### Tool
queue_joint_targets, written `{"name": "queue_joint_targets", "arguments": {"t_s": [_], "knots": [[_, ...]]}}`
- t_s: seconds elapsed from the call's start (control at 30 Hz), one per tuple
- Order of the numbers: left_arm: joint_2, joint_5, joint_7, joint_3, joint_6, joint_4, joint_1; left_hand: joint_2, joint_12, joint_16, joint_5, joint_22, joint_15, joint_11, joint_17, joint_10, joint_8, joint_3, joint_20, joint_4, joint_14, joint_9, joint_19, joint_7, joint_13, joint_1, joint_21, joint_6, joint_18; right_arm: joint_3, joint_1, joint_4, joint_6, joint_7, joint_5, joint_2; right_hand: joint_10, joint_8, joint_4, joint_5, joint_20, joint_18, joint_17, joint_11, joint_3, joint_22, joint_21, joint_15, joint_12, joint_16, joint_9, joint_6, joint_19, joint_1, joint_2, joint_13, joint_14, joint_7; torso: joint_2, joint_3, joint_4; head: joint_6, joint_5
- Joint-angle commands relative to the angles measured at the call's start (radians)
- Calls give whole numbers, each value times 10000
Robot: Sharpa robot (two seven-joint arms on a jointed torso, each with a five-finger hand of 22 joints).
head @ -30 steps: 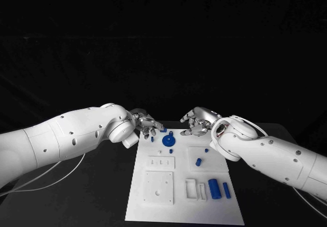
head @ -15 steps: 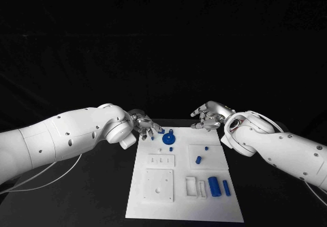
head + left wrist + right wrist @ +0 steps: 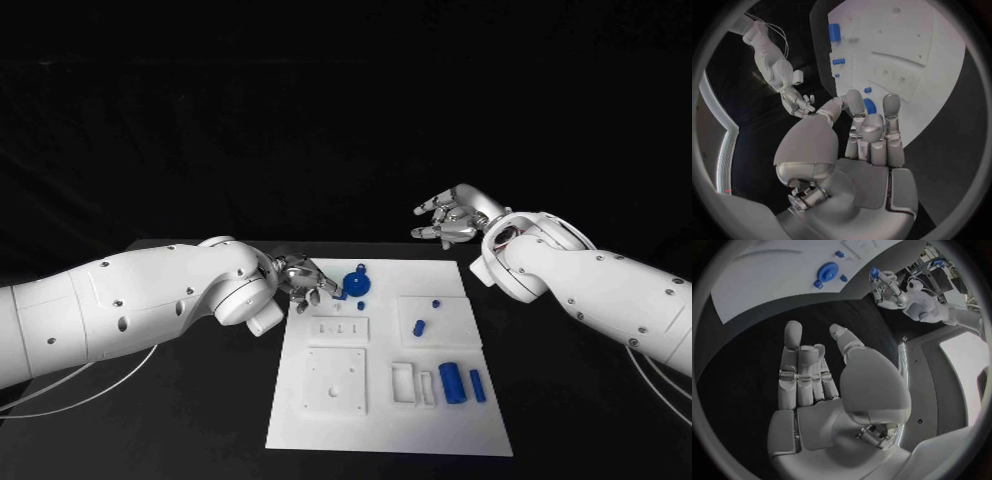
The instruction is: Assemble the parts on the task board
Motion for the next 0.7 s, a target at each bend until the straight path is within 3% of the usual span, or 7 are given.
{"name": "queue_joint_targets", "arguments": {"t_s": [0.03,0.13,0.23,0.4,0.7], "knots": [[-45,-28,89,-17,-837,252,-33,62,99,77,-81,145,2,-123,95,440,68,-79,39,-2,51,4613,93,-882,70,156,-110,1760,-48,14,49,-155,-332,323,586,74,-21,-31,10,72,-3,112,-31,-30,65,-12,-56,-3,13,-76,-12,76,232,-95,8,-18,-87,17,10,-13,5,-81,-4],[-68,-101,-26,-31,-939,407,-64,124,241,142,-394,254,10,-128,178,442,74,-128,69,36,69,4707,119,-907,158,184,-182,1834,-39,18,91,-258,-352,348,643,146,-24,-31,5,108,-6,107,-54,-30,70,-30,-78,-5,8,-89,-12,77,238,-115,5,-41,-85,19,12,-9,-8,-187,-15],[-61,-230,-153,-38,-943,509,-110,285,285,168,-1074,337,11,-134,205,439,63,-221,78,114,89,4729,157,-915,198,255,-243,1843,-39,20,124,-330,-361,362,676,211,-24,-31,1,154,-8,103,-87,-31,73,-48,-99,-6,8,-114,-13,77,244,-132,5,-61,-93,19,13,-9,-10,-262,-16],[31,-519,-323,-44,-904,526,-275,346,454,300,-1312,682,11,-145,361,438,67,-444,110,158,124,4842,256,-945,349,366,-492,1918,-32,21,167,-403,-376,379,707,302,-28,-30,18,237,-10,97,-117,-34,72,-68,-124,-7,15,-127,-12,86,254,-177,8,-85,-95,15,11,-20,-12,-419,-35],[290,-707,-512,-45,-659,266,-453,464,760,500,-1570,1331,43,-138,604,424,98,-622,241,233,165,5295,424,-1010,659,378,-949,2077,45,21,199,-487,-361,369,762,374,-41,-32,25,340,-13,91,-140,-35,70,-85,-144,-9,20,-134,-13,88,263,-204,1,-108,-106,14,11,-26,-21,-522,-39]]}}
